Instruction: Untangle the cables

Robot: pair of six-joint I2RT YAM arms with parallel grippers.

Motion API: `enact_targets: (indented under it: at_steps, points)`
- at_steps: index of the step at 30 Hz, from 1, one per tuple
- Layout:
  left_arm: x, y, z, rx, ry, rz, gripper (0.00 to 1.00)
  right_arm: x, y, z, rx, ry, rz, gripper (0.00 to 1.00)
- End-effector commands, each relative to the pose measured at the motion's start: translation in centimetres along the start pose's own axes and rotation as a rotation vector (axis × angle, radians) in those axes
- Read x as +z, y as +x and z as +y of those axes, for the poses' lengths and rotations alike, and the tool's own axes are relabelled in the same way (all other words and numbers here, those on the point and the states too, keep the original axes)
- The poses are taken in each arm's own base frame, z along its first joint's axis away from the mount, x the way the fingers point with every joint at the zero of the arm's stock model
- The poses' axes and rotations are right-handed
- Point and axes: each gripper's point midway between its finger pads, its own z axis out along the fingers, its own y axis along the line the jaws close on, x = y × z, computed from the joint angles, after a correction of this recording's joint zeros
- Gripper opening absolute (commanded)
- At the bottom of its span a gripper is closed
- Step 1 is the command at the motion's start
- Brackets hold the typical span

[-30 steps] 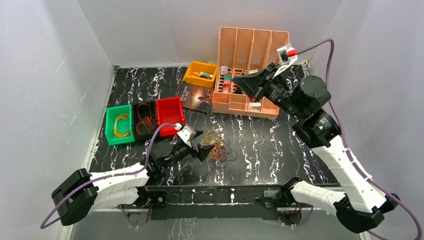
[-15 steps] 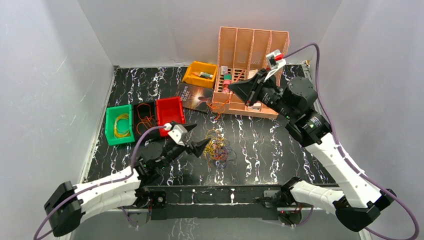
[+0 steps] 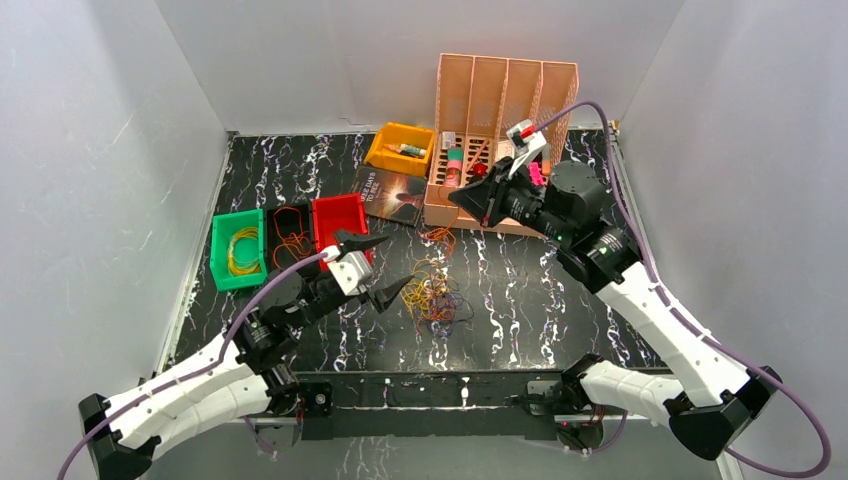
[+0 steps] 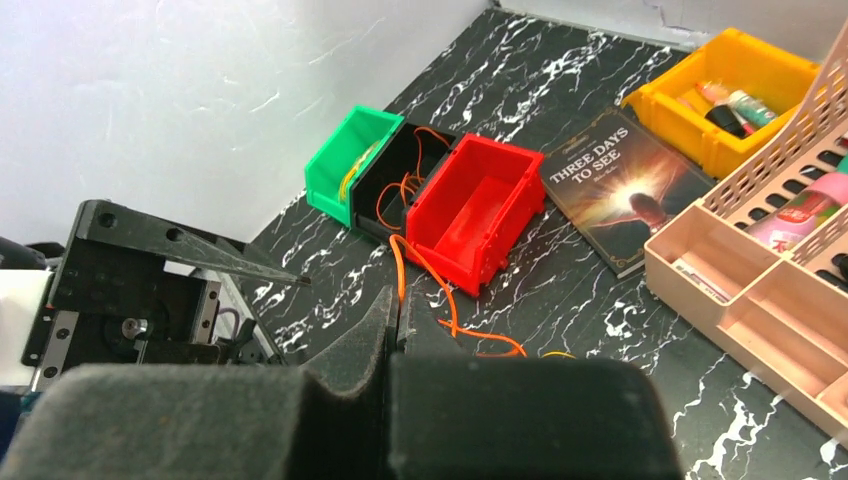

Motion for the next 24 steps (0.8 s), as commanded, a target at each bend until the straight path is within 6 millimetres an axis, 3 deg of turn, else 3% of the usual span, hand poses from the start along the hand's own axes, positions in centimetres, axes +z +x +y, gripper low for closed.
enact_targets:
  at_steps: [1, 8, 13, 24]
  points:
    - [0.6, -0.2, -0.9, 0.103, 0.091, 0.039, 0.81, 0.5, 0.2, 1.0, -0.022, -0.071, 0.015, 0.00]
    - [3.4, 0.4, -0.4, 0.153, 0.084, 0.052, 0.81, 1.1, 1.5, 2.0, -0.002, -0.150, 0.063, 0.00]
    - [4.8, -0.1, 0.2, 0.166, 0.051, 0.012, 0.81, 1.3, 2.3, 2.1, 0.017, -0.172, 0.087, 0.00]
    - [6.1, -0.4, 0.1, 0.168, 0.062, 0.010, 0.69, 1.7, 3.3, 2.4, 0.048, -0.206, 0.117, 0.00]
